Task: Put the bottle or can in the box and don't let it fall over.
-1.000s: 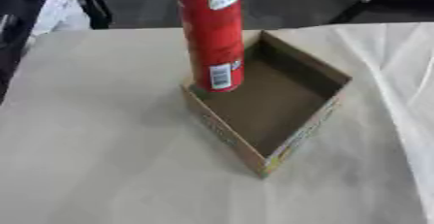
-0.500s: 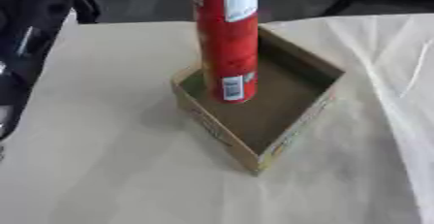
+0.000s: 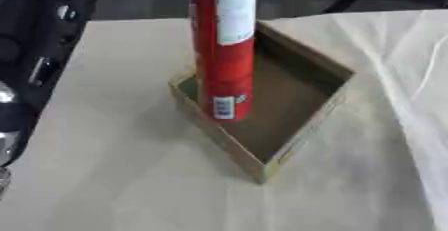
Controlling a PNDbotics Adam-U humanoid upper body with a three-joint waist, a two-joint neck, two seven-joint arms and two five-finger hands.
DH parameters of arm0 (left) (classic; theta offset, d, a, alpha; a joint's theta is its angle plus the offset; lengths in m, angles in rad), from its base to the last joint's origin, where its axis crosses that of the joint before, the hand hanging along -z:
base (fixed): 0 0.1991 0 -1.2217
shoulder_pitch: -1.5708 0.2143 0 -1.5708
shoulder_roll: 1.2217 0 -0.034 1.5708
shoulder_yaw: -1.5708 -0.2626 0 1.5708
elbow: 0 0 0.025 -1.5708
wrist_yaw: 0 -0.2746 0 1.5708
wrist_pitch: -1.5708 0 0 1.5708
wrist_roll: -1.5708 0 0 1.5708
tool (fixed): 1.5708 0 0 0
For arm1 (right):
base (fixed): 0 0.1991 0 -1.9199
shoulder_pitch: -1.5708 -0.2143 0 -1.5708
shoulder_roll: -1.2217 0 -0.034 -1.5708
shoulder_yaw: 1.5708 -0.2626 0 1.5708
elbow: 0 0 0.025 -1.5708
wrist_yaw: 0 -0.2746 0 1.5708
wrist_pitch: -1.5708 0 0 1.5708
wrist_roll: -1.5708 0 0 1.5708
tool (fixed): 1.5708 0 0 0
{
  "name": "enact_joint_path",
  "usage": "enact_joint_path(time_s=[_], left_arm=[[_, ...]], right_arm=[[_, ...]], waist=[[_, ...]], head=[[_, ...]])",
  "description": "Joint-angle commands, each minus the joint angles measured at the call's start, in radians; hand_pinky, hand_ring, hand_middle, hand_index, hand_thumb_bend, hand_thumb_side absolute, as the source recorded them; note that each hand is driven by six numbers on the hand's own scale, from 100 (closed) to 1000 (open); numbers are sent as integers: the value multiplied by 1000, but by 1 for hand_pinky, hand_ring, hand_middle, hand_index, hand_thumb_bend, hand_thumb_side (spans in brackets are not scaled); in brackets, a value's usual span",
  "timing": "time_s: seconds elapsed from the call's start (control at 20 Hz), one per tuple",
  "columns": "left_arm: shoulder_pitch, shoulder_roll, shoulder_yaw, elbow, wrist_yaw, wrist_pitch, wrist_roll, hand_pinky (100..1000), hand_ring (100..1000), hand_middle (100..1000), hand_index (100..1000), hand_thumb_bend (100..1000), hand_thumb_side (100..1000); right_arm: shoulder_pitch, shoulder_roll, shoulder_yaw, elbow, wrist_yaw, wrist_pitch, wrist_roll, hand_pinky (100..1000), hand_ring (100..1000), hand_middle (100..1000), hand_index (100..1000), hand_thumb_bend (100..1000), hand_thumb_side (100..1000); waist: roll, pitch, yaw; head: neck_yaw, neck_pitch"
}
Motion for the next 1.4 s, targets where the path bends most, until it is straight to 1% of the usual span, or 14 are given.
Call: enact_joint_path(time_s=[0.05, 0.1, 0.15, 0.2, 0.25, 0.3, 0.35, 0.4, 0.45, 0.5, 0.55, 0.75, 1.3, 1.4], left_arm=[[-1, 14, -10, -10, -6, -106, -79, 414, 614, 416, 551, 100, 111], [4, 12, -13, -7, -6, -111, -79, 563, 705, 494, 621, 100, 160], [8, 11, -14, -4, -5, -115, -79, 603, 733, 511, 653, 100, 215], [11, 11, -14, -2, -3, -118, -79, 668, 777, 555, 712, 100, 377], [13, 11, -15, -1, 1, -121, -79, 706, 812, 627, 760, 100, 471], [15, 12, -15, 0, 5, -122, -79, 747, 864, 744, 816, 100, 496], [16, 13, -12, 0, 9, -122, -79, 751, 881, 784, 840, 100, 514], [17, 13, -11, 0, 12, -122, -79, 745, 875, 785, 857, 100, 505], [18, 13, -10, 1, 13, -122, -79, 734, 855, 761, 857, 100, 452], [19, 13, -9, 1, 12, -121, -79, 700, 822, 755, 856, 100, 446], [20, 12, -10, 3, 11, -119, -79, 690, 815, 751, 848, 100, 484], [24, 11, -9, 3, 19, -117, -79, 706, 830, 754, 850, 100, 499], [29, 18, -4, -6, 56, -104, -79, 678, 809, 719, 829, 100, 486], [31, 23, 7, -7, 64, -96, -79, 668, 805, 717, 821, 100, 449]], right_arm=[[-7, -7, 0, -18, -5, -2, -4, 379, 735, 936, 962, 100, 632], [-7, -7, 1, -18, -6, -2, -4, 380, 735, 936, 962, 100, 633], [-7, -6, 1, -18, -7, -2, -4, 380, 735, 936, 962, 100, 633], [-7, -6, 1, -18, -8, -2, -4, 379, 735, 936, 962, 100, 632], [-7, -6, 1, -18, -8, -2, -4, 380, 735, 936, 962, 100, 632], [-7, -6, 1, -18, -9, -2, -4, 380, 735, 936, 963, 100, 633], [-6, -6, 0, -18, -9, -1, -4, 380, 735, 936, 963, 100, 633], [-7, -5, 1, -18, -10, -2, -4, 379, 734, 936, 963, 100, 633], [-7, -5, 1, -18, -10, -2, -4, 379, 735, 937, 963, 100, 633], [-7, -4, 1, -18, -11, -2, -4, 379, 735, 937, 963, 100, 633], [-7, -3, 1, -18, -11, -3, -4, 379, 735, 937, 964, 100, 634], [-4, -1, -1, -18, -11, -2, -6, 379, 735, 937, 963, 100, 633], [-3, -5, -5, -18, -10, -3, -10, 379, 735, 936, 962, 100, 632], [-2, -8, -6, -18, -9, -2, -8, 380, 736, 936, 962, 100, 630]], waist=[[-6, -14, -3], [-7, -13, -3], [-9, -13, -3], [-10, -13, -2], [-10, -13, -2], [-11, -13, -1], [-12, -13, -1], [-13, -13, 0], [-13, -13, 0], [-14, -13, 0], [-14, -13, -1], [-16, -13, -4], [-14, -22, -3], [-16, -28, -2]], head=[[2, -14], [2, -14], [1, -13], [2, -13], [2, -11], [1, -10], [1, -10], [2, -9], [2, -10], [2, -11], [4, -11], [8, -10], [7, -7], [5, -5]])
